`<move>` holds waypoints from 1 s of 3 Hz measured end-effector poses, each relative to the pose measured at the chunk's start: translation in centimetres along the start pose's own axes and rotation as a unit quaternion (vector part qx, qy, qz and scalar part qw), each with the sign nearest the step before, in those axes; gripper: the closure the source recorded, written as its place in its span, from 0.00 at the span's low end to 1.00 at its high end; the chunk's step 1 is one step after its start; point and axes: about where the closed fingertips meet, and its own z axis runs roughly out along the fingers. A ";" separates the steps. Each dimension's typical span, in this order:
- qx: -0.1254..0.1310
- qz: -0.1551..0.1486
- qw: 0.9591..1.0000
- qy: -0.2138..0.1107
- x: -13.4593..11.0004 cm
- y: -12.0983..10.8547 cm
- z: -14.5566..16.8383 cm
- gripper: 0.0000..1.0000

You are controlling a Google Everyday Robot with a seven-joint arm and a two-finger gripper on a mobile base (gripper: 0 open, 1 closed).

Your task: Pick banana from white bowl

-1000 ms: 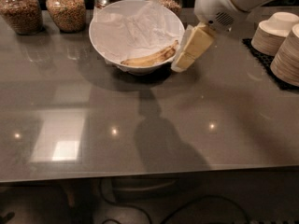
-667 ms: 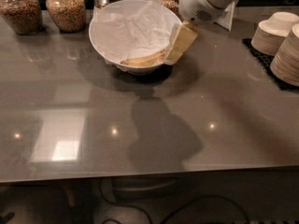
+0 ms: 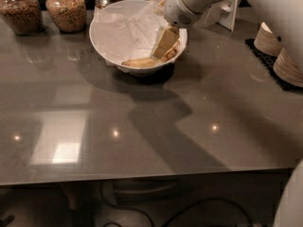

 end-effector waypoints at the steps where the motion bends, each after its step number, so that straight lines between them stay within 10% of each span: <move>1: -0.011 0.009 1.000 -0.008 -0.2 -0.4 1.6 0.42; 3: -0.052 0.045 0.998 -0.010 0.4 0.8 3.2 0.71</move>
Offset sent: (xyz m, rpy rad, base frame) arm 0.0122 0.0125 -0.0251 0.0545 0.1165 -0.0084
